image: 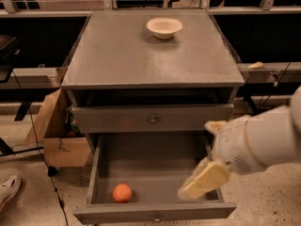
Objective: Pick orange from middle drawer and place on counter
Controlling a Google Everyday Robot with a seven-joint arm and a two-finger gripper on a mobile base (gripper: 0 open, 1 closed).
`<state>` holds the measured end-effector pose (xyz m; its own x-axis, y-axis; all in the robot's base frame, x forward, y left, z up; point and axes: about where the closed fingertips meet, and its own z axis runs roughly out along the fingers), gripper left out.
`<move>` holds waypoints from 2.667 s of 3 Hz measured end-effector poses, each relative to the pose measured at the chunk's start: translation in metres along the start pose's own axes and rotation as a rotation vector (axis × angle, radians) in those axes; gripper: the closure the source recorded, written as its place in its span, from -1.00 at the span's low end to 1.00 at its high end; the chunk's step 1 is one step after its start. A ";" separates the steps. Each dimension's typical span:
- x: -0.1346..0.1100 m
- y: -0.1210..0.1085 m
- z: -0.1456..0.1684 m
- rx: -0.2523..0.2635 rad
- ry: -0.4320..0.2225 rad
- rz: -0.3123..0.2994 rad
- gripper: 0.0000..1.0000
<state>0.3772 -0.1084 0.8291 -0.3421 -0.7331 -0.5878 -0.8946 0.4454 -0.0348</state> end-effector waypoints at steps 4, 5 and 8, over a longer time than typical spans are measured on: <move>-0.013 0.034 0.085 -0.031 -0.140 0.061 -1.00; -0.016 0.051 0.171 -0.135 -0.215 0.045 -1.00; -0.011 0.043 0.270 -0.162 -0.313 0.077 -1.00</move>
Offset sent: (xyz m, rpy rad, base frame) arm -0.0124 0.0345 -0.0242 0.0856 0.0330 -0.0243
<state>0.4204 0.0572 0.6161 -0.3279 -0.4966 -0.8037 -0.9123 0.3873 0.1329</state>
